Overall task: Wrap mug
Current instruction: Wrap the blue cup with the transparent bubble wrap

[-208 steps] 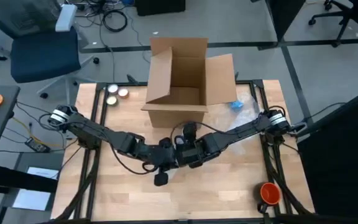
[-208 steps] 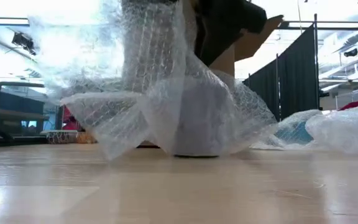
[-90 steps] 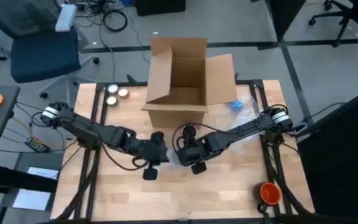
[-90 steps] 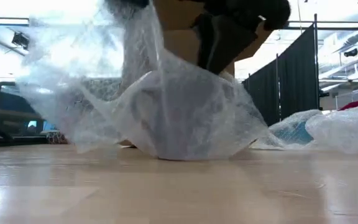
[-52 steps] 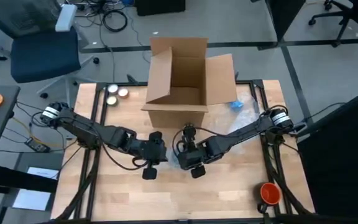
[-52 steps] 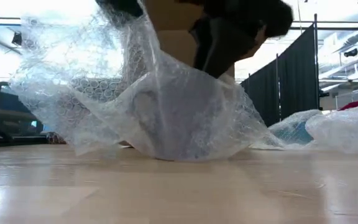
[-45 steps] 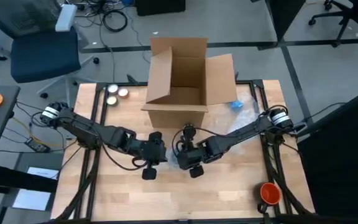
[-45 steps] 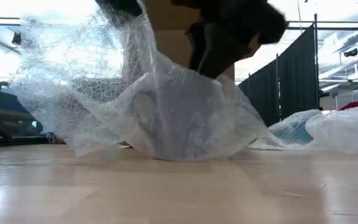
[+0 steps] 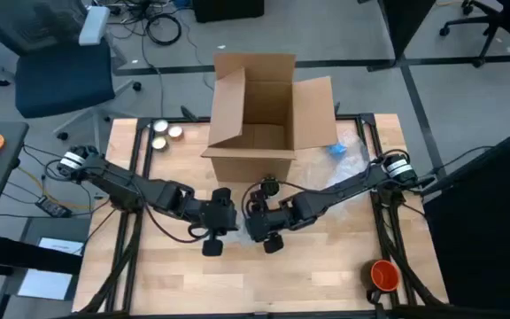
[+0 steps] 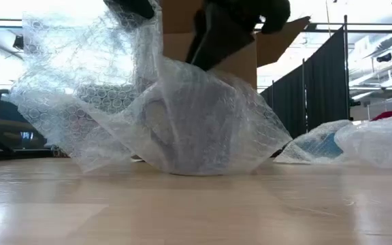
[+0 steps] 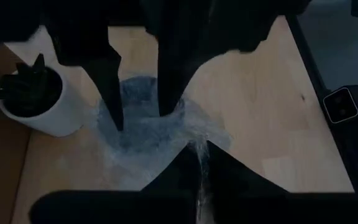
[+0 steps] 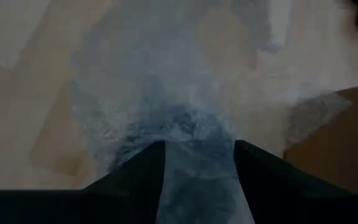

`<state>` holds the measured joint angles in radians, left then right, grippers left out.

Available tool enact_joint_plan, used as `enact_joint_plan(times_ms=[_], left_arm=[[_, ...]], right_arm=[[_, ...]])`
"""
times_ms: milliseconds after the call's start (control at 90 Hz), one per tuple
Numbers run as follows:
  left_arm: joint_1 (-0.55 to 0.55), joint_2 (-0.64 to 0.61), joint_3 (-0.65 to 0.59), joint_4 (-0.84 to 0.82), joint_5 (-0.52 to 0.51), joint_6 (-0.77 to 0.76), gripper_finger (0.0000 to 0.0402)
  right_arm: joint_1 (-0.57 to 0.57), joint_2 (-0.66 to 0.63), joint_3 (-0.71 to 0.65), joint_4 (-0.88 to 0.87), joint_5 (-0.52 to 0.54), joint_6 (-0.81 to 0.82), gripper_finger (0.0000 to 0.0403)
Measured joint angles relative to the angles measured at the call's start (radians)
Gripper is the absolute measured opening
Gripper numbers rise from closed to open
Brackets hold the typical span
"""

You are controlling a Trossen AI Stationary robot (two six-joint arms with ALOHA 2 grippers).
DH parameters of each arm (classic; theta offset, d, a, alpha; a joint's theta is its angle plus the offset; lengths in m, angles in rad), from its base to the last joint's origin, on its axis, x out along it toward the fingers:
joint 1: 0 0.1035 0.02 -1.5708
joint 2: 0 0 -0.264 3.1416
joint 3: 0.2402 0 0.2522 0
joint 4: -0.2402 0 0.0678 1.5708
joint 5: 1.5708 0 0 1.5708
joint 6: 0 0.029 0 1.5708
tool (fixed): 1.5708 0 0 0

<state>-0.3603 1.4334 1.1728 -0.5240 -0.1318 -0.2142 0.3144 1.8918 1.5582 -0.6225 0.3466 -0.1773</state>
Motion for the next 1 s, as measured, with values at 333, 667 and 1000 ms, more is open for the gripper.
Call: enact_joint_plan(times_ms=[333,667,1000], left_arm=[[0.0,0.0,0.0,-0.006,0.0,0.0,0.0],[0.0,0.001,0.0,-0.003,-0.008,0.0,0.0],[0.0,0.001,0.0,-0.007,-0.035,-0.002,0.0]], right_arm=[[0.075,-0.015,0.106,-0.195,-0.057,0.195,0.0169],[0.17,-0.011,-0.006,-0.132,-0.129,0.506,0.0169],[0.121,-0.01,-0.141,-0.118,-0.03,0.569,0.0169]])
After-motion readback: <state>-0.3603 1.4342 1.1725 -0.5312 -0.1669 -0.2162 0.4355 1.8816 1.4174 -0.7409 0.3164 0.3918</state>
